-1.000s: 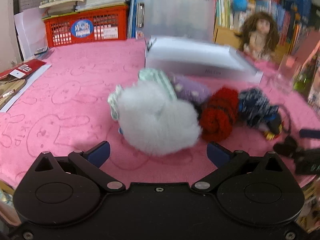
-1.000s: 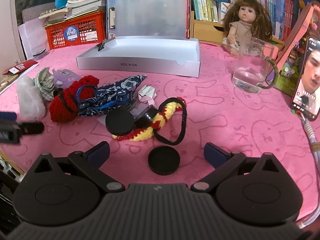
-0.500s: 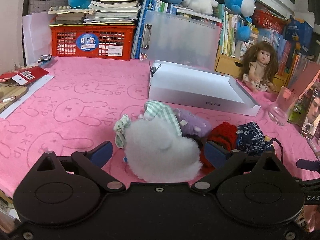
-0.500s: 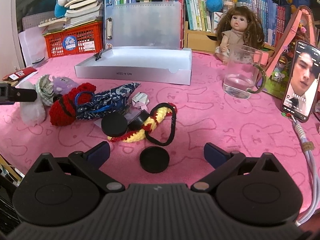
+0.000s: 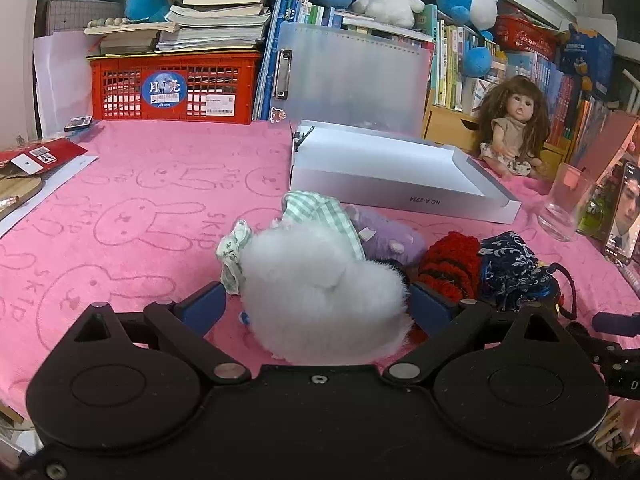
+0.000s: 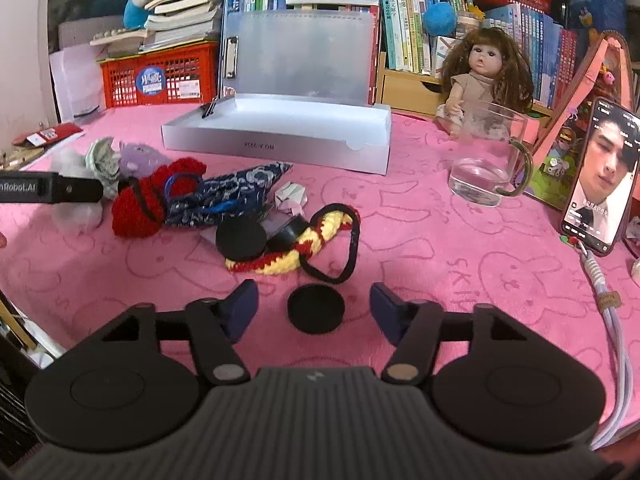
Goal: Organize objects
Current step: 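Close the left gripper on the white fluffy plush and lift it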
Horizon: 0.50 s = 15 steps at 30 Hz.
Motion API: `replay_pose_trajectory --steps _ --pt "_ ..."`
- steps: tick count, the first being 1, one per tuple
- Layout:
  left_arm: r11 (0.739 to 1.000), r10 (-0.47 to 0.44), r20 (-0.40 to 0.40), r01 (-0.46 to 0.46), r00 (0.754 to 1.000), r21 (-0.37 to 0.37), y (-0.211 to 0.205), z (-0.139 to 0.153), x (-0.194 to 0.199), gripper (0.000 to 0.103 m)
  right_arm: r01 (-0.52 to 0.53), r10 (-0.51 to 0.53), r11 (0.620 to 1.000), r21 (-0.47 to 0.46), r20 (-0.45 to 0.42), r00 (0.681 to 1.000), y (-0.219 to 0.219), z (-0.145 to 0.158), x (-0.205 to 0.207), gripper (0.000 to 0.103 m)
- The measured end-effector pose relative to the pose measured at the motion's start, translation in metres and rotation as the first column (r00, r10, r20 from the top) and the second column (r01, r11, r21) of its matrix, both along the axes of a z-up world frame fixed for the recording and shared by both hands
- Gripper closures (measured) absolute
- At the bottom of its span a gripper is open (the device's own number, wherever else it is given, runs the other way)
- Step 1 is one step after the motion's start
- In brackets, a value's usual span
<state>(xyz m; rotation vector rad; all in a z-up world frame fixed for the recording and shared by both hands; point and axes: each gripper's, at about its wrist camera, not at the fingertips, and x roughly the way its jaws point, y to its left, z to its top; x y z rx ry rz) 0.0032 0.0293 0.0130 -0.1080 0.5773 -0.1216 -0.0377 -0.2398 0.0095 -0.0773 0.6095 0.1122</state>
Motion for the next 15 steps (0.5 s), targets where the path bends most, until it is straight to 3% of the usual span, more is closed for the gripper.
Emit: replay_pose_trajectory --steps 3,8,12,15 --pt "1.0 0.0 0.001 0.0 1.0 -0.004 -0.0004 -0.0015 0.0007 0.013 0.005 -0.005 1.0 0.007 -0.007 1.0 -0.002 -0.0013 -0.0012 0.038" --pt "1.0 -0.01 0.021 0.01 1.0 -0.003 -0.0027 -0.0008 -0.0005 0.021 0.017 -0.016 1.0 0.016 -0.025 1.0 -0.0041 -0.0035 0.0 0.061" --pt "1.0 0.0 0.036 0.0 0.999 0.008 -0.0034 0.0005 -0.0019 0.035 0.008 -0.008 1.0 0.011 -0.021 1.0 -0.0029 -0.0034 -0.0006 0.066" --pt "1.0 0.011 0.03 -0.01 0.999 -0.009 -0.0014 0.0031 -0.0046 0.038 0.023 -0.023 1.0 0.007 -0.012 1.0 -0.0032 -0.0028 -0.0007 0.067"
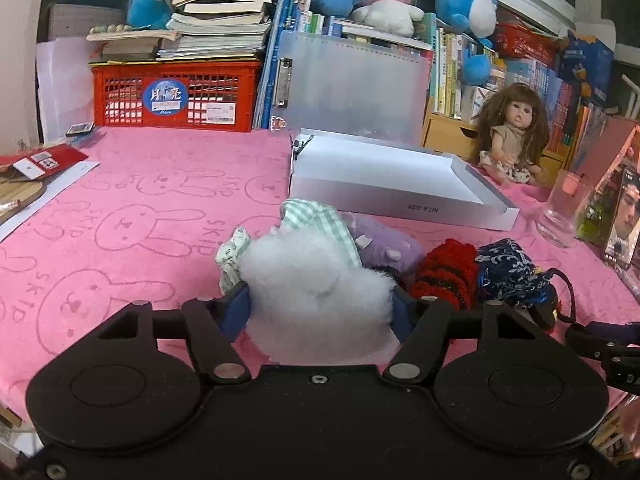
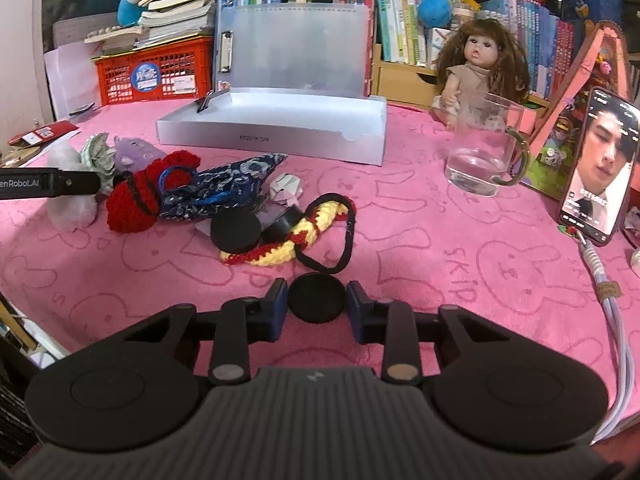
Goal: Organize objects
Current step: 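Close the left gripper on the white fluffy plush and lift it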
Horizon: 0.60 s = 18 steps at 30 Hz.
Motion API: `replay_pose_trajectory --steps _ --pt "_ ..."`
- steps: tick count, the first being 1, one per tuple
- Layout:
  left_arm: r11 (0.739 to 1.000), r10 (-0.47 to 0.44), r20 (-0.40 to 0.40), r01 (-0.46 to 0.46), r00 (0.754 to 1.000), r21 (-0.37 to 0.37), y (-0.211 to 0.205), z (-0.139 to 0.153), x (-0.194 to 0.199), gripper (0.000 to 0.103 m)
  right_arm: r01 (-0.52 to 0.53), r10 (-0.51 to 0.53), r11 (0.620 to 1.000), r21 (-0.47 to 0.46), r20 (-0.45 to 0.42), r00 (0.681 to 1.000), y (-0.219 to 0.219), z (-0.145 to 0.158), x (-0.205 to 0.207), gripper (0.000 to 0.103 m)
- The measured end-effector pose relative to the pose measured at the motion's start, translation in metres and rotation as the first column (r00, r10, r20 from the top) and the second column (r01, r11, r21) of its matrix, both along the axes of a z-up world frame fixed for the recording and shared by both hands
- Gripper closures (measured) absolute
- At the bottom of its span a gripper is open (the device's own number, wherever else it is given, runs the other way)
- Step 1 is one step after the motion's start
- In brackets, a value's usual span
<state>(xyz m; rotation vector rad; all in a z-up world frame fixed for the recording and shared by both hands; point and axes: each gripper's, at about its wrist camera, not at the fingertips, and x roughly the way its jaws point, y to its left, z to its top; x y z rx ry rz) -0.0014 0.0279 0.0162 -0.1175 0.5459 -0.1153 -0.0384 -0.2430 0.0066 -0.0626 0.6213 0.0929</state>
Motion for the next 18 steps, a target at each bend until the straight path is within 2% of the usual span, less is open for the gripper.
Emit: replay_pose_trajectory --steps 11,18 --pt "0.999 -0.031 0.065 0.032 0.997 -0.025 0.005 0.029 -0.01 0.038 0.043 -0.045 0.999 0.034 0.066 0.997 -0.011 0.018 0.004 0.067" --pt "0.995 -0.056 0.058 0.06 0.997 -0.076 0.017 0.053 0.013 0.038 0.063 -0.069 0.995 0.08 0.071 0.995 -0.018 0.036 0.017 0.067"
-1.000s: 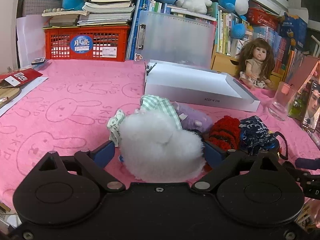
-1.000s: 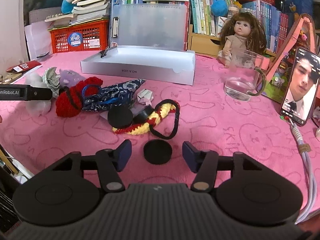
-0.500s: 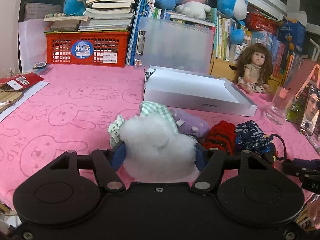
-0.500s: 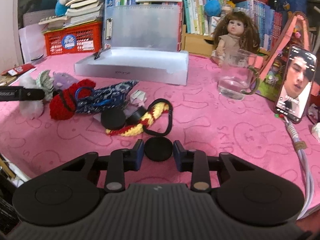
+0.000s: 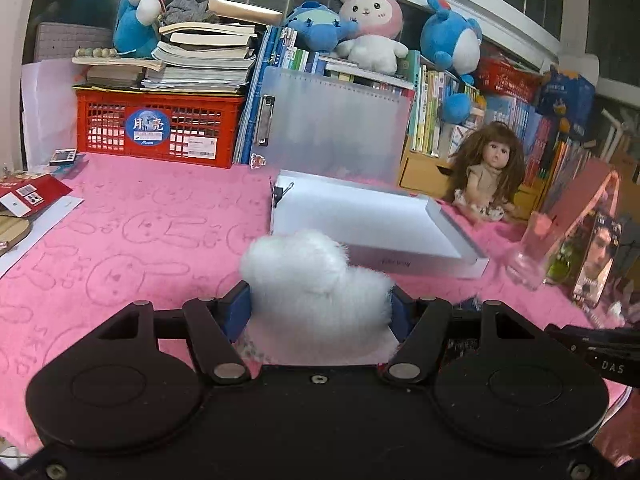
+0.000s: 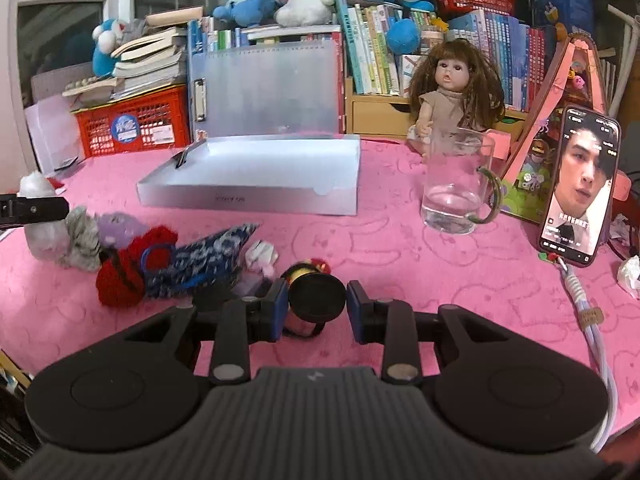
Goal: Organize objects
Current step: 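Close the left gripper on the white fluffy plush and lift it, then carry the white plush into the white box tray and open the left gripper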
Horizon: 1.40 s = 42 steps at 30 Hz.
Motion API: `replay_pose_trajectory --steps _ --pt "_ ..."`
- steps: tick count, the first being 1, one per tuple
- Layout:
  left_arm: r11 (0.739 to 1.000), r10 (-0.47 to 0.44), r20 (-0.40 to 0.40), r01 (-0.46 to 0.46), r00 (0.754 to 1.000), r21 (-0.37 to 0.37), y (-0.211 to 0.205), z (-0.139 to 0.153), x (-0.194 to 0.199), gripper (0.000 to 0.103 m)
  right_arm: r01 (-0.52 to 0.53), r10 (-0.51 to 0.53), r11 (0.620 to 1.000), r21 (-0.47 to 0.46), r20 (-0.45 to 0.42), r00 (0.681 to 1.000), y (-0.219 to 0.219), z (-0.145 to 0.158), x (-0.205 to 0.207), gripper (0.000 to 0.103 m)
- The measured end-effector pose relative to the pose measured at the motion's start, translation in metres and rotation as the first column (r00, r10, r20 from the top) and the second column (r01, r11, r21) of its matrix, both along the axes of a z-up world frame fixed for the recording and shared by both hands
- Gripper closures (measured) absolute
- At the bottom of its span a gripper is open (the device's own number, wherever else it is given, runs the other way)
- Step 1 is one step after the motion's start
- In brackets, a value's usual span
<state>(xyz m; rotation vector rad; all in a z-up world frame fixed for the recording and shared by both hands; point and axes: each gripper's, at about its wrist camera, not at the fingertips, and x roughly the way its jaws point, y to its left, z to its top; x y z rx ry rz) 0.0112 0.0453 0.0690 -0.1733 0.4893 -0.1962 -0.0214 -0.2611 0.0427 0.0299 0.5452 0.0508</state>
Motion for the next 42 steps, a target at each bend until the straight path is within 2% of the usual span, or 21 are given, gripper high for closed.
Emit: replay_pose_trajectory --steps 4,13,24,32,38,42 --pt "1.0 -0.013 -0.008 0.013 1.0 -0.026 0.004 0.011 0.019 0.038 0.01 -0.009 0.999 0.046 -0.008 1.0 -0.007 0.008 0.012 0.067" --pt "0.999 -0.039 -0.031 0.038 0.999 -0.024 -0.009 0.021 0.067 0.038 -0.021 0.023 0.994 0.11 -0.02 1.0 -0.013 0.021 0.047 0.067" --pt "0.999 -0.043 -0.07 0.042 0.997 -0.009 -0.032 0.025 0.138 0.038 -0.045 0.062 0.978 0.204 -0.077 0.995 -0.025 0.032 0.117 0.067" --pt "0.999 -0.024 -0.169 0.029 0.985 0.023 -0.048 0.007 0.204 0.038 -0.056 0.1 0.963 0.263 -0.157 0.983 -0.027 0.038 0.182 0.067" --pt "0.993 -0.001 -0.215 0.025 0.977 0.112 -0.062 -0.018 0.24 0.038 -0.055 0.106 0.973 0.226 -0.217 0.97 -0.018 0.026 0.227 0.067" --pt "0.988 0.015 -0.272 0.028 0.962 0.154 -0.069 -0.033 0.256 0.038 -0.046 0.093 0.982 0.181 -0.259 0.961 -0.014 0.011 0.246 0.067"
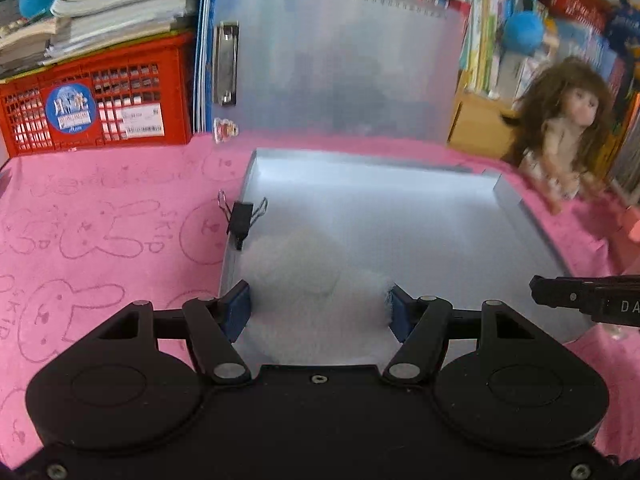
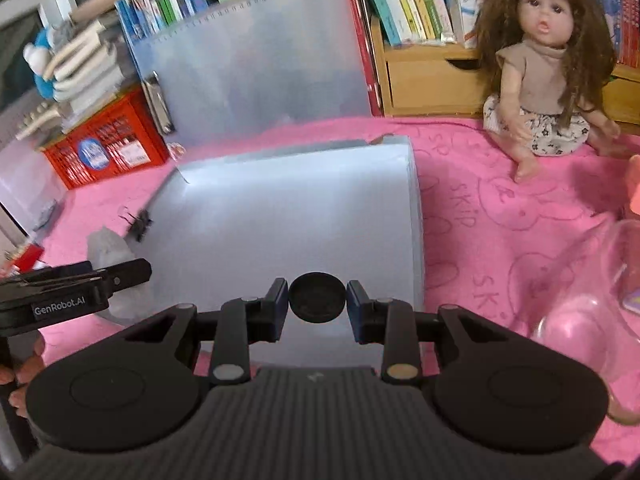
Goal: Organize objects
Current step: 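Carry the white plush into the white box tray and open the left gripper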
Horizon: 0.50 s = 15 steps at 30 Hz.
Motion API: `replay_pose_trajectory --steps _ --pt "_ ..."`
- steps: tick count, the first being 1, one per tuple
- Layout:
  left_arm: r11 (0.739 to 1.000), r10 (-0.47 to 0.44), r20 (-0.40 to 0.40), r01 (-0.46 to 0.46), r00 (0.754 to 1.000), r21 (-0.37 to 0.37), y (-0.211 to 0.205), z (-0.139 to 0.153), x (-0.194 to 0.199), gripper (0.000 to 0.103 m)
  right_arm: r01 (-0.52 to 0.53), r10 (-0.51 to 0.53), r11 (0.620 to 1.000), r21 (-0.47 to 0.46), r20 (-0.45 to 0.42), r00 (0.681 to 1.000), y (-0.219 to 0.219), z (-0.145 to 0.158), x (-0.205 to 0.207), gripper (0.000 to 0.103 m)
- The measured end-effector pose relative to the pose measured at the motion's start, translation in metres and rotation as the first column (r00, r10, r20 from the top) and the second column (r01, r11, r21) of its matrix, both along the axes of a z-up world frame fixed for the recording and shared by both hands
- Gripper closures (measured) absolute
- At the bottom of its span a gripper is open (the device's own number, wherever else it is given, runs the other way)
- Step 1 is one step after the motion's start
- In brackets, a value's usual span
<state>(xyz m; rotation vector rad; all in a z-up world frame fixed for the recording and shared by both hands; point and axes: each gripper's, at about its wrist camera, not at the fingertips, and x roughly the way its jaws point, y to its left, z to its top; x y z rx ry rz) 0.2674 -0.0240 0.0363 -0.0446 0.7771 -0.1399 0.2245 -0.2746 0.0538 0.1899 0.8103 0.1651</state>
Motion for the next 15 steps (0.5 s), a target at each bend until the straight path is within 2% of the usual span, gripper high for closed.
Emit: replay_pose_trajectory --steps 2,15 --pt "1.0 0.001 -0.022 0.0 1.0 0.014 -0.002 -0.005 0.005 0.038 0.002 -0.002 1.0 -0.021 -0.02 1.0 0.0 -0.006 0.005 0.067" --pt "0.998 -0.018 -0.023 0.019 1.0 0.066 -0.012 -0.012 0.006 0.037 -0.035 0.027 0.994 -0.106 -0.078 0.997 0.009 -0.02 0.016 0.067"
